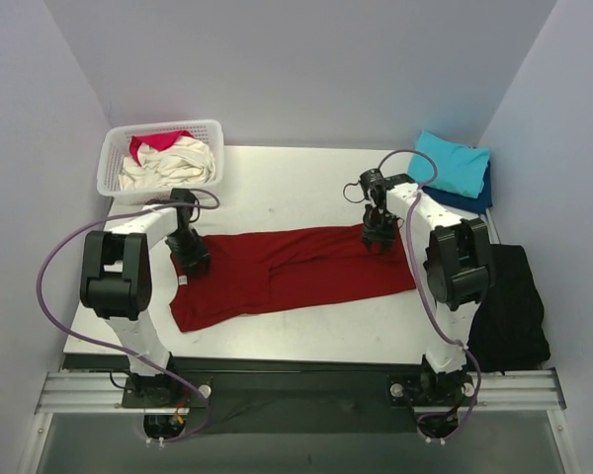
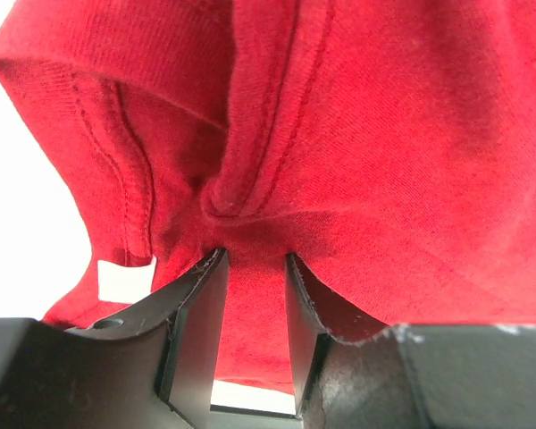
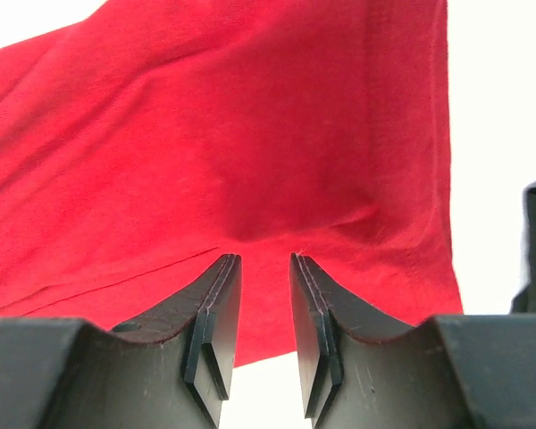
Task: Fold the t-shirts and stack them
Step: Fold the other side of the tshirt into a rectangle
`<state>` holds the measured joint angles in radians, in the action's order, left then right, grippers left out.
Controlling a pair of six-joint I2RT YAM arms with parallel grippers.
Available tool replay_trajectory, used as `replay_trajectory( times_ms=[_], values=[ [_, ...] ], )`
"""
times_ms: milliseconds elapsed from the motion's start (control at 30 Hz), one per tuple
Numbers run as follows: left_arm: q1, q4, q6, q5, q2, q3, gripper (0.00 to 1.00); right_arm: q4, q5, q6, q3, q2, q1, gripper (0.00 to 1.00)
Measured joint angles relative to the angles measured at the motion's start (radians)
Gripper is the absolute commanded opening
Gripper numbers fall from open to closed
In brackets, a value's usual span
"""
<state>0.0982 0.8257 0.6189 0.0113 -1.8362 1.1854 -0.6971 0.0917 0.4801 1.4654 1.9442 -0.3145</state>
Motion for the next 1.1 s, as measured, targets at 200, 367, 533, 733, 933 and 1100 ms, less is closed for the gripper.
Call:
replay_trajectory(
  times_ms=[200,367,533,733,933,1100],
  values=[
    [-0.069,0.026,-0.027,0.02,-0.022,0.03,0.41,0.001,-0.056,0.008,0.0,0.056,0.015,0.27],
    [-0.103,0.03,-0.032,0.024,-0.025,0.035,0.4,-0.002,-0.076,0.011,-0.003,0.103,0.021,0.26],
    [-0.127,0.034,-0.033,0.017,-0.029,0.041,0.4,-0.005,-0.096,0.019,-0.003,0.103,0.04,0.25],
    [-0.182,0.035,-0.034,0.01,-0.03,0.042,0.39,-0.018,-0.111,0.027,-0.003,0.103,0.098,0.24],
    [-0.217,0.034,-0.039,0.008,-0.03,0.042,0.39,-0.029,-0.111,0.037,-0.003,0.103,0.149,0.23],
    [-0.217,0.033,-0.045,0.002,-0.03,0.042,0.38,-0.031,-0.107,0.043,-0.003,0.101,0.149,0.22]
  ],
)
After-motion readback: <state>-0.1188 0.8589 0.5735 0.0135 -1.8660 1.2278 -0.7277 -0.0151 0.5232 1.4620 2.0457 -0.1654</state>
